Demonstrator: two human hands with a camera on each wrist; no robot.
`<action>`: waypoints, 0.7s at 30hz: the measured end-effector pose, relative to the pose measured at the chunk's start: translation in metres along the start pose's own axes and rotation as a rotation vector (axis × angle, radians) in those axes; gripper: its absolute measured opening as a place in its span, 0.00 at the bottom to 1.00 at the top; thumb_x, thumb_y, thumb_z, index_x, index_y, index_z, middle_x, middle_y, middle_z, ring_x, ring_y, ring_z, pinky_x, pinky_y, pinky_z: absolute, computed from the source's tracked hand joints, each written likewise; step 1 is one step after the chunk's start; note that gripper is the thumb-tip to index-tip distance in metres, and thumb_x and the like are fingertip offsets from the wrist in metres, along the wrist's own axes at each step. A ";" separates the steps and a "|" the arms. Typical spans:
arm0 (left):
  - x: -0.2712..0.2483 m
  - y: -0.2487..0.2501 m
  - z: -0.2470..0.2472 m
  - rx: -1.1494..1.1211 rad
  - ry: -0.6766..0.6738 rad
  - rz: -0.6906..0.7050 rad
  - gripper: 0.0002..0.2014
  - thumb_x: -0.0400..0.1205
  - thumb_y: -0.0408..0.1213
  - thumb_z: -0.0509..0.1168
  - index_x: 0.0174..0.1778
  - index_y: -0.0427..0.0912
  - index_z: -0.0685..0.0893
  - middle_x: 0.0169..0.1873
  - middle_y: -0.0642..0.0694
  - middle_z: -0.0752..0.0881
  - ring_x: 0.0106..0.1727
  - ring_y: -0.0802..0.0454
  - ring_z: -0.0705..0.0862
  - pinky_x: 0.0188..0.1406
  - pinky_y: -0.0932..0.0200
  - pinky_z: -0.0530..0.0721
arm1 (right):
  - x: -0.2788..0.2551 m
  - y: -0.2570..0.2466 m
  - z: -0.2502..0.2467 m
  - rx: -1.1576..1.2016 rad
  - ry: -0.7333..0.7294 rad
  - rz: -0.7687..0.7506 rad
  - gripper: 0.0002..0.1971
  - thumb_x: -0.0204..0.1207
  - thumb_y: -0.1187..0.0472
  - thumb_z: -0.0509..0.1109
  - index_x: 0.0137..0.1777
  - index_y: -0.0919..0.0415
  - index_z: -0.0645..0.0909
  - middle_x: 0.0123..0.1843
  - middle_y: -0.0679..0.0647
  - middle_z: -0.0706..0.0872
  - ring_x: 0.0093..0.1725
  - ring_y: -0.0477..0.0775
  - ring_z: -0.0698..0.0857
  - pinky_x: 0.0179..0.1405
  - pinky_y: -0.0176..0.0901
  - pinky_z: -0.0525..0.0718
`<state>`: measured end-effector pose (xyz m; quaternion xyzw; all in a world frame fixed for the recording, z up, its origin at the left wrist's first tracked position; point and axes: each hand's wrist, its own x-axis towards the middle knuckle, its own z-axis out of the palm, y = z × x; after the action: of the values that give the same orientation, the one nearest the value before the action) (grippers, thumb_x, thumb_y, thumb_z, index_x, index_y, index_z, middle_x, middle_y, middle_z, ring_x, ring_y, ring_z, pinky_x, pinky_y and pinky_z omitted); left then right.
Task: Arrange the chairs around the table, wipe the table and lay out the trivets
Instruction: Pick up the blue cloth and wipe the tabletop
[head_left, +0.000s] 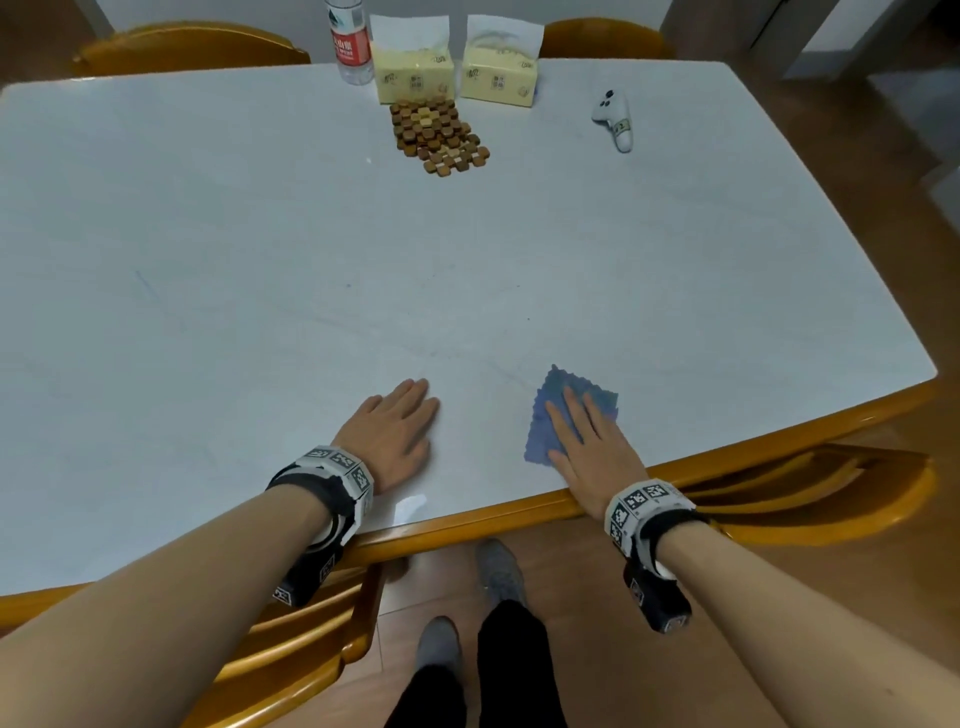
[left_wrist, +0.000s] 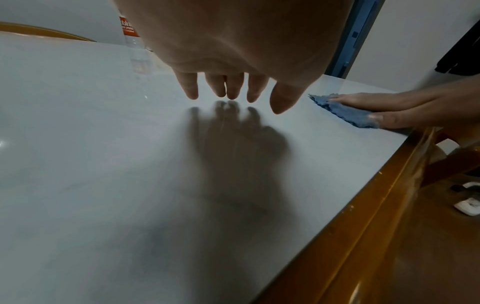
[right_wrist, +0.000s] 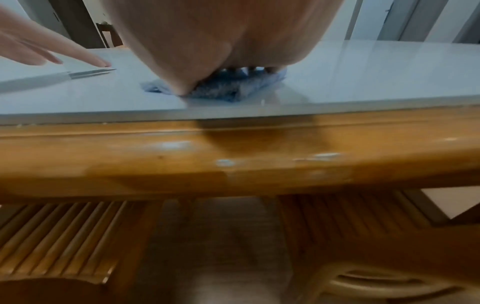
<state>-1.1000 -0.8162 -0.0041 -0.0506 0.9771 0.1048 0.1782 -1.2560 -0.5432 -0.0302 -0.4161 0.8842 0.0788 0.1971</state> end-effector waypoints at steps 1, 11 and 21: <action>0.003 -0.001 0.000 -0.002 -0.002 -0.004 0.30 0.85 0.51 0.49 0.83 0.45 0.55 0.85 0.43 0.51 0.85 0.46 0.51 0.79 0.46 0.59 | 0.003 -0.009 0.001 0.035 0.008 0.038 0.32 0.84 0.40 0.29 0.84 0.55 0.30 0.86 0.59 0.34 0.86 0.61 0.40 0.85 0.58 0.48; 0.035 -0.023 -0.023 -0.103 0.042 -0.116 0.35 0.79 0.55 0.43 0.83 0.46 0.58 0.85 0.44 0.52 0.85 0.45 0.52 0.79 0.45 0.60 | 0.091 -0.057 -0.024 0.264 0.127 0.258 0.34 0.87 0.43 0.42 0.85 0.56 0.33 0.87 0.59 0.34 0.85 0.62 0.36 0.83 0.57 0.36; 0.078 -0.083 -0.062 -0.140 0.044 -0.279 0.42 0.72 0.59 0.35 0.83 0.46 0.58 0.85 0.44 0.53 0.85 0.44 0.52 0.78 0.45 0.61 | 0.193 -0.037 -0.066 0.193 0.180 0.075 0.34 0.86 0.44 0.45 0.86 0.56 0.37 0.87 0.60 0.38 0.86 0.64 0.41 0.83 0.58 0.41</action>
<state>-1.1820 -0.9152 0.0089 -0.2005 0.9546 0.1455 0.1655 -1.3574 -0.7225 -0.0491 -0.3670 0.9168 -0.0369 0.1532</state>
